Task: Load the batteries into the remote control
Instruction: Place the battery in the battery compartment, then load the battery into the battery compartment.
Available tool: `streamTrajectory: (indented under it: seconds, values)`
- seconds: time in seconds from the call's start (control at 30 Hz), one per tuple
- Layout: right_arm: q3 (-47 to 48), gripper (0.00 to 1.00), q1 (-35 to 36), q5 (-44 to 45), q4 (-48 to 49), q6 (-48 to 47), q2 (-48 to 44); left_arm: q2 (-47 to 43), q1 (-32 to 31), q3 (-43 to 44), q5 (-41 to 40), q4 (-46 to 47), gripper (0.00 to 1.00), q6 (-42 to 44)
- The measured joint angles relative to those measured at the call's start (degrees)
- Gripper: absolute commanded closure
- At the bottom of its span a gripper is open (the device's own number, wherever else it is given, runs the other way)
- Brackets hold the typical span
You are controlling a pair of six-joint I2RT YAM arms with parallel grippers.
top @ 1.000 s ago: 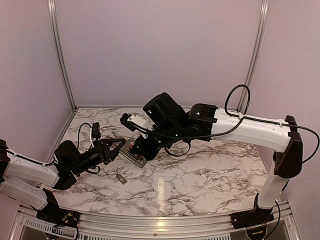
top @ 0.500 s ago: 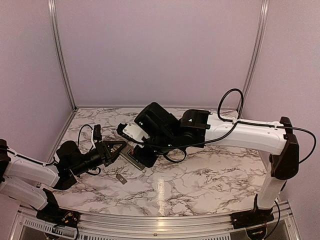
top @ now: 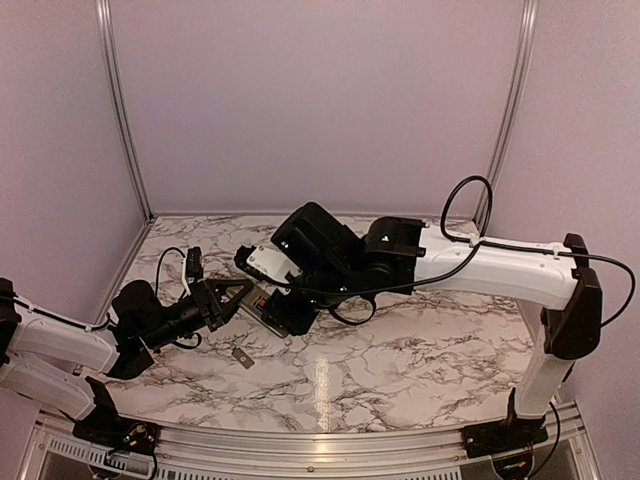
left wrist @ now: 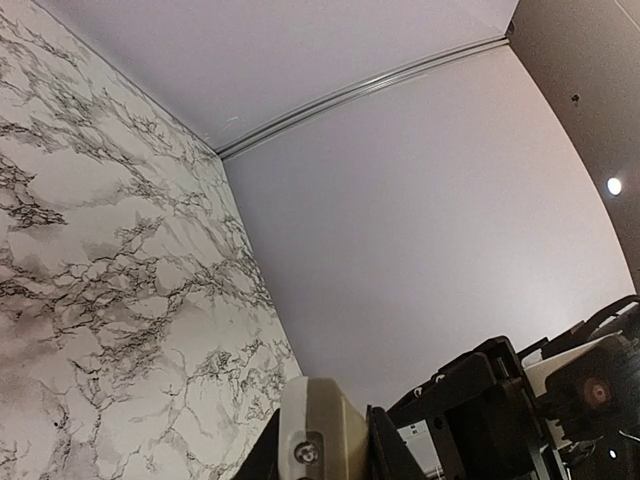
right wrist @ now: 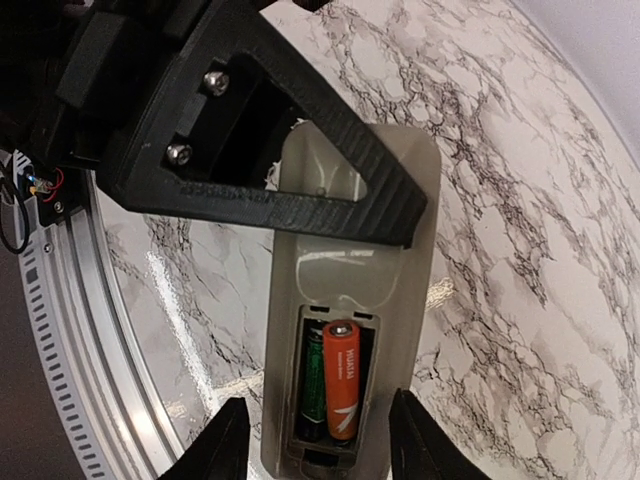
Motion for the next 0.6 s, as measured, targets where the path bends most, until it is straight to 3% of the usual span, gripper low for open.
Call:
streamTrajectory:
  seconds: [0.13, 0.37, 0.6]
  values:
    - [-1.8, 0.41, -1.1, -2.8, 2.5, 0.6, -3.1, 0.0, 0.0, 0.0, 0.5, 0.0, 1.00, 0.2]
    - [-13.6, 0.36, -9.3, -13.9, 12.3, 4.8, -14.6, -2.2, 0.0, 1.0, 2.4, -1.1, 1.00, 2.7]
    - [-15.8, 0.33, -12.6, -24.1, 18.1, 9.3, -14.7, -4.6, 0.0, 2.5, 4.8, -4.1, 1.00, 5.7]
